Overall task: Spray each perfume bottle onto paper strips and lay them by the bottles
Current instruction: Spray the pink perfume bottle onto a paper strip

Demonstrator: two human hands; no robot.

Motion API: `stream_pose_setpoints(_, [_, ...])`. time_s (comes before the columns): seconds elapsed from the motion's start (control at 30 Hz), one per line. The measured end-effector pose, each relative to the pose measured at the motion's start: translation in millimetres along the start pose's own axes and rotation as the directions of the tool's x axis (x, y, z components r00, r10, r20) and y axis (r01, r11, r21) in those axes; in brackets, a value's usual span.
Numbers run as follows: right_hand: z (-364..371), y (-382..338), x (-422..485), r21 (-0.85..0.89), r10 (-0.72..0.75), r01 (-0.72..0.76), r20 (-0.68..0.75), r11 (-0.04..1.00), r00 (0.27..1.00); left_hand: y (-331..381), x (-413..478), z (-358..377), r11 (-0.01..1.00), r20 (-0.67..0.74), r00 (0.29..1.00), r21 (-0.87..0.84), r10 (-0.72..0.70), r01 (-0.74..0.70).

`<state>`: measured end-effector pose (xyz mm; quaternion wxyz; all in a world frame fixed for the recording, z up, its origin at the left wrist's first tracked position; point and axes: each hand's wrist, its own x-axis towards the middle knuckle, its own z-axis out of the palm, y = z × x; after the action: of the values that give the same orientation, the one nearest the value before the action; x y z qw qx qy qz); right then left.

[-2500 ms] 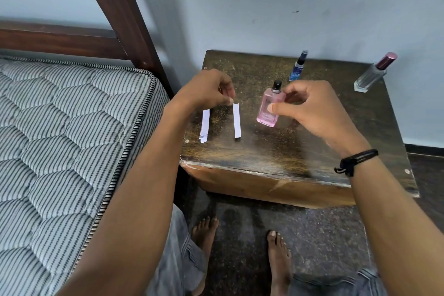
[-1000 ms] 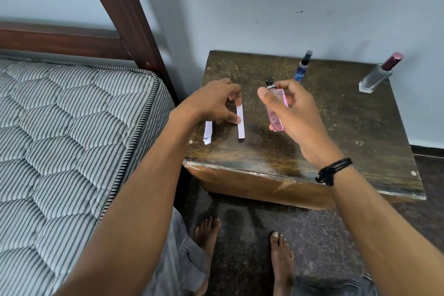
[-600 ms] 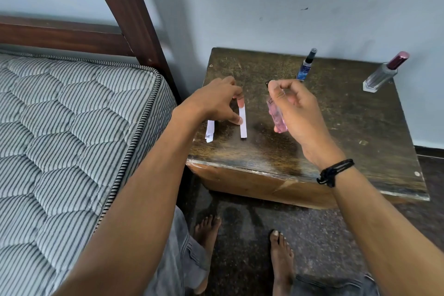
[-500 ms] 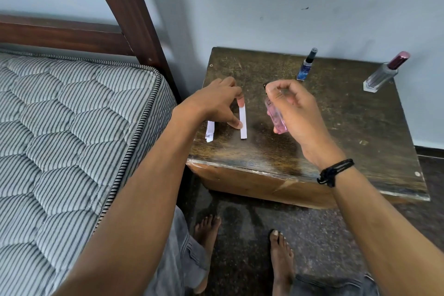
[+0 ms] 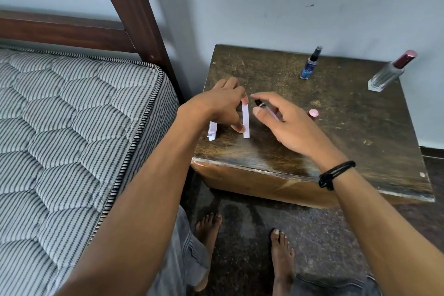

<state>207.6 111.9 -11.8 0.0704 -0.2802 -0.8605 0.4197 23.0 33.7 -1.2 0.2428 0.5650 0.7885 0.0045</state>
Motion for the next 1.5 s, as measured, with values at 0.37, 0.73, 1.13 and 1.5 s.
stream_pose_setpoints(0.37, [10,9,0,-0.324,-0.116,0.107,-0.010,0.940,0.993,-1,-2,0,0.998,-0.007,1.000,-0.060,0.020,-0.020])
stream_pose_setpoints(0.73, [-10,-8,2,0.833,0.254,-0.283,0.178,0.476,0.951,-4,-2,0,0.995,-0.008,1.000,-0.101,0.025,-0.025])
stream_pose_setpoints(1.13, [-6,-8,0,0.530,0.255,-0.239,0.045,0.814,0.966,-6,-4,2,0.999,-0.014,1.000,-0.035,0.011,-0.012])
stream_pose_setpoints(1.5, [22,6,-2,-0.406,-0.137,0.113,-0.031,0.907,0.990,-5,-3,3,1.000,0.006,1.000,-0.019,0.009,-0.009])
